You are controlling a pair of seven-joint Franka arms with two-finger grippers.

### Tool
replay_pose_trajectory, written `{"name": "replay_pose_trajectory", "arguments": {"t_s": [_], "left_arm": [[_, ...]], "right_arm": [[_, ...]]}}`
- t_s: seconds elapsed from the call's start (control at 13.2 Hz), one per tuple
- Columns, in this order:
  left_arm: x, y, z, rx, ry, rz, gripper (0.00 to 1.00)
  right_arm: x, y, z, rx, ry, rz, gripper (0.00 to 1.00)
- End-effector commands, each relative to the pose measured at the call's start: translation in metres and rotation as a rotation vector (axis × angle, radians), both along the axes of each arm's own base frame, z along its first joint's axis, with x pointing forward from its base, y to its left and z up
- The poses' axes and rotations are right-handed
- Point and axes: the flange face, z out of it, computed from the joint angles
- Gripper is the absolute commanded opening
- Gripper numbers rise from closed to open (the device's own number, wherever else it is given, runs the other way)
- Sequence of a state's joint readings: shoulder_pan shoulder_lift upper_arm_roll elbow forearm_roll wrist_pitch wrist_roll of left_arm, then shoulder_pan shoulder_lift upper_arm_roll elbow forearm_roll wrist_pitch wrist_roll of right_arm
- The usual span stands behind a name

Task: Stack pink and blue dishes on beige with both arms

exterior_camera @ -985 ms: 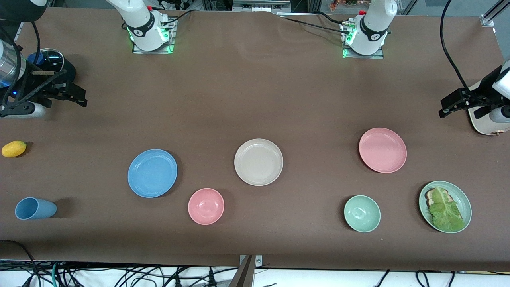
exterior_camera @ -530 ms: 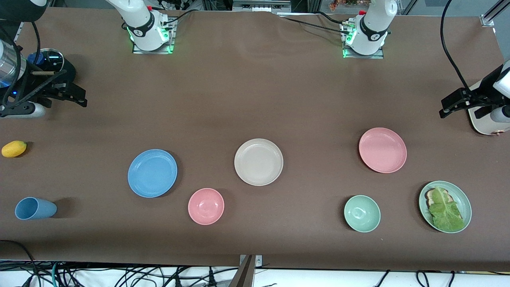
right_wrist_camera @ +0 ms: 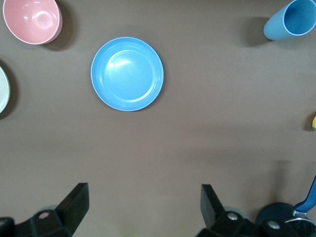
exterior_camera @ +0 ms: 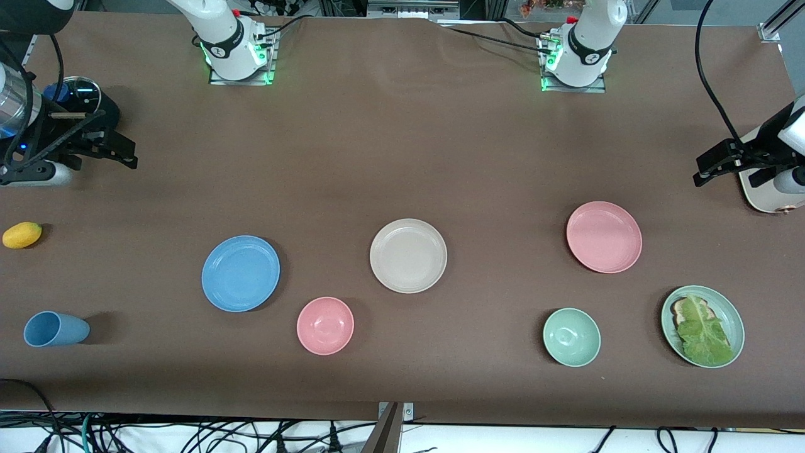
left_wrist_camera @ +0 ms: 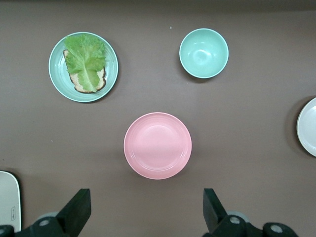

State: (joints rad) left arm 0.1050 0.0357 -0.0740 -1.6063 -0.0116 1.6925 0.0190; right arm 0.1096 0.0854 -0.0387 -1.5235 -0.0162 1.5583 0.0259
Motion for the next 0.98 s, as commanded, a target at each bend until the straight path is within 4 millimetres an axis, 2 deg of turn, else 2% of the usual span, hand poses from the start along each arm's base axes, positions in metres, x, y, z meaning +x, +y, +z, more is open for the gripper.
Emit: {"name": "replay_pose_trajectory", "arguments": {"t_s": [0.0,0.61,0.83,0.91], "left_arm": [[0.004,0.001,0.006,0.007,-0.006,0.006,1.0],[0.005,0.002,0.002,0.01,0.0,0.006,1.0],[0.016,0.004,-0.011,0.017,0.014,0.005,1.0],[0.017,0.004,0.001,0.016,-0.009,0.007,1.0]], "right_arm": [[-0.003,-0.001,0.002,-0.008,0.004,0.004,1.0],[-0.003,0.0,0.003,-0.006,0.001,0.004,1.0],[-0.003,0.001,0.004,-0.002,-0.002,-0.005,1.0],[-0.002,0.002,0.004,-0.003,-0.008,-0.005,1.0]]}}
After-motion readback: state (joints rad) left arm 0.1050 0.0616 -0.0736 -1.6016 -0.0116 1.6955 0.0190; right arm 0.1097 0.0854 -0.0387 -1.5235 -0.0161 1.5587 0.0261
